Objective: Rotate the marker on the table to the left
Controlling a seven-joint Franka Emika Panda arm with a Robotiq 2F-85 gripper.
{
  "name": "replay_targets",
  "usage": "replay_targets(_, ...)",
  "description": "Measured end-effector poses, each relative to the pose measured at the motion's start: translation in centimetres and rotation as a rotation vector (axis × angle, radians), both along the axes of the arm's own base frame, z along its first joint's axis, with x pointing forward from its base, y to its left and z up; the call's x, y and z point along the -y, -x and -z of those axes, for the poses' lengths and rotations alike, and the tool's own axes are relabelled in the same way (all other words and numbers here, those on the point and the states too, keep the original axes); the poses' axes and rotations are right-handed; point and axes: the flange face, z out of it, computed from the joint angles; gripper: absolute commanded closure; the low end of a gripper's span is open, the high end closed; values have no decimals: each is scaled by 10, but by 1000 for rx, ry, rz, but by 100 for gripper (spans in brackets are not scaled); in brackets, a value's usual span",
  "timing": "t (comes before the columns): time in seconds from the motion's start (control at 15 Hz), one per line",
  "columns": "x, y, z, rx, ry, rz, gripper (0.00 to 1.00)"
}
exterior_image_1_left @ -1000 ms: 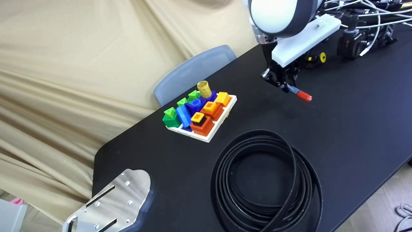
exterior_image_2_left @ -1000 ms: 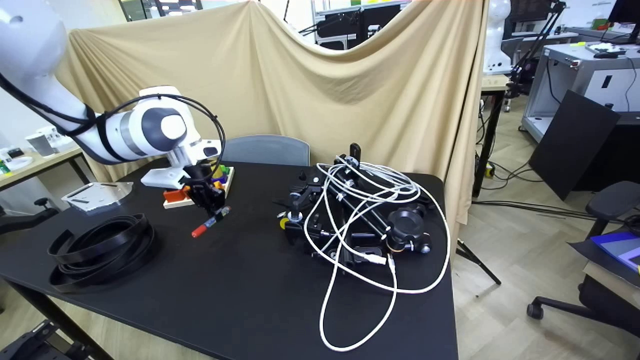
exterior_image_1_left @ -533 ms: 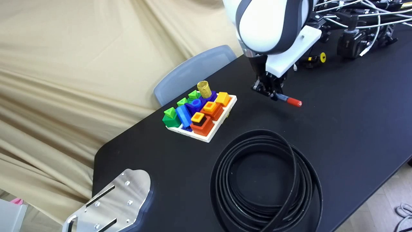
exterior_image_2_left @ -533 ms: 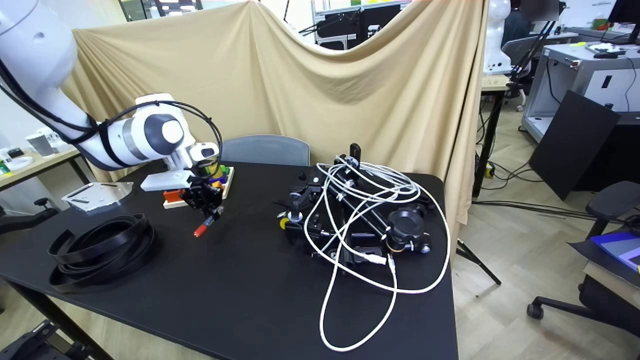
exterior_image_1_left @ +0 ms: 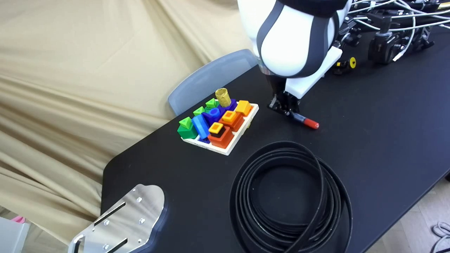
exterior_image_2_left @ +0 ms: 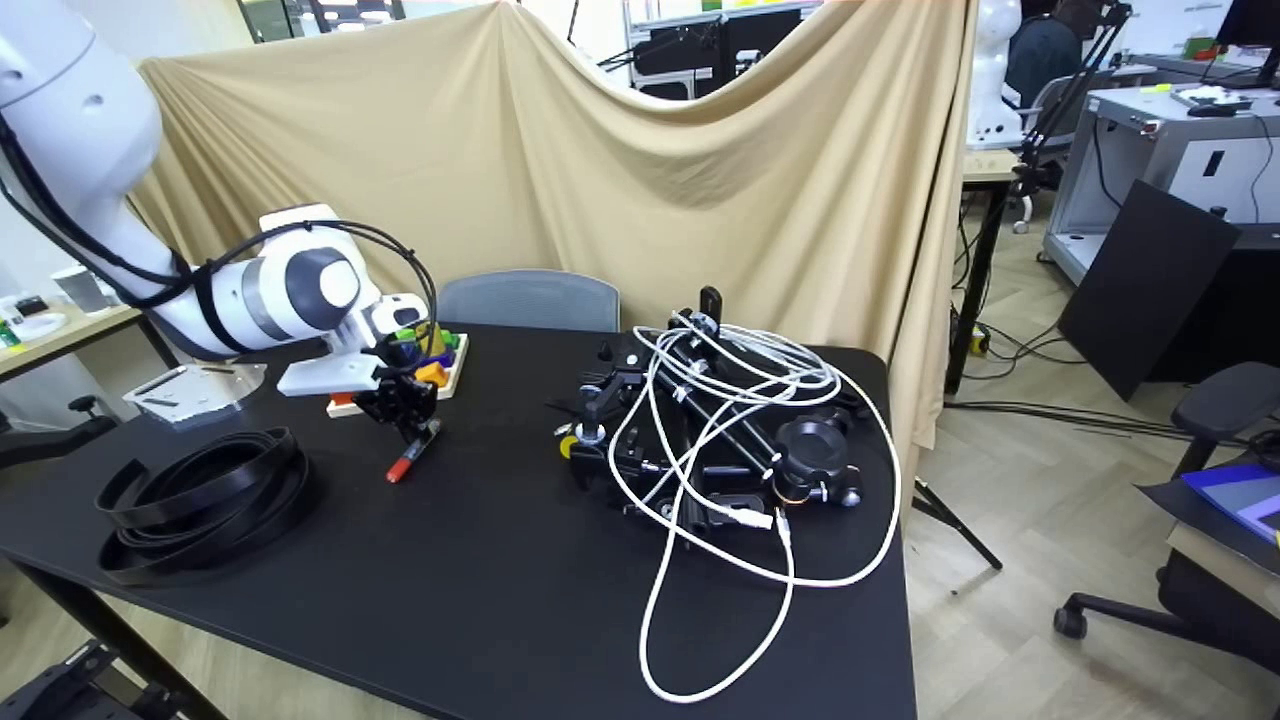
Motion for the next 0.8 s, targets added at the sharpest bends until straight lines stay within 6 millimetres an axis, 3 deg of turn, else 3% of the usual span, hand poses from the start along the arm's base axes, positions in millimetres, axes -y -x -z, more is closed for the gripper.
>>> replay_targets(0.47,-3,3,5,-12,0,-8,4)
replay_targets(0.8,1,5,-5,-62,11,25,0)
